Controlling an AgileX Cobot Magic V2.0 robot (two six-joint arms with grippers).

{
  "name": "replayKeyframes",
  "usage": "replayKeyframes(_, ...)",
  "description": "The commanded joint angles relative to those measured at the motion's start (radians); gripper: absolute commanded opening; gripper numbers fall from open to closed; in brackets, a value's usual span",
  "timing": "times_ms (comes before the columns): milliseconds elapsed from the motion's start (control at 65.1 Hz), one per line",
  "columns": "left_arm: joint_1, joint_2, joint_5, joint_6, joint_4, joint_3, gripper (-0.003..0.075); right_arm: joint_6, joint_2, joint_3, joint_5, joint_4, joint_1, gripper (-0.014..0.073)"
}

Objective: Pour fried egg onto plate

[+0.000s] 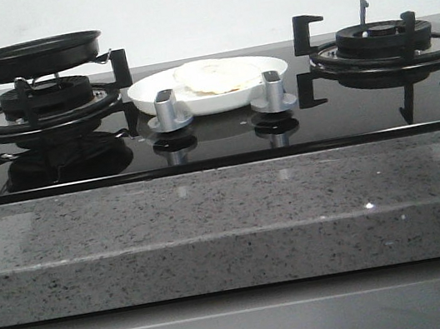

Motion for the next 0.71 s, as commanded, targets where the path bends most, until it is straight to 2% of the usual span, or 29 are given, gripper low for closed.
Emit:
replayKeyframes(0, 0.003, -0.016, -0.075, -0.001, -0.008, 0.005, -0.0019, -0.009, -0.035, 0.047, -0.221, -0.040, -0.047, -0.0069)
replayKeyframes(184, 0.001, -0.016, -0.075, -0.001, -0.008, 0.005, -0.0019, -0.009, -0.195, 0.301, -0.593, -0.040, -0.165, -0.0069)
replayKeyframes(400, 0.001, -0.016, -0.075, -0.001, -0.008, 0.005, -0.0019, -0.009, -0.379, 0.561, -0.824, -0.040, -0.246, -0.0069)
replayKeyframes(538, 0.001, -0.016, -0.075, -0.001, -0.008, 0.005, -0.0019, -0.009, -0.425, 0.665, -0.913, -0.039, -0.257, -0.0069)
replayKeyframes(692, 0.001, -0.016, -0.075, -0.001, -0.008, 0.005, -0.0019, -0.009, -0.424, 0.661, -0.853, -0.039, -0.258, -0.0069)
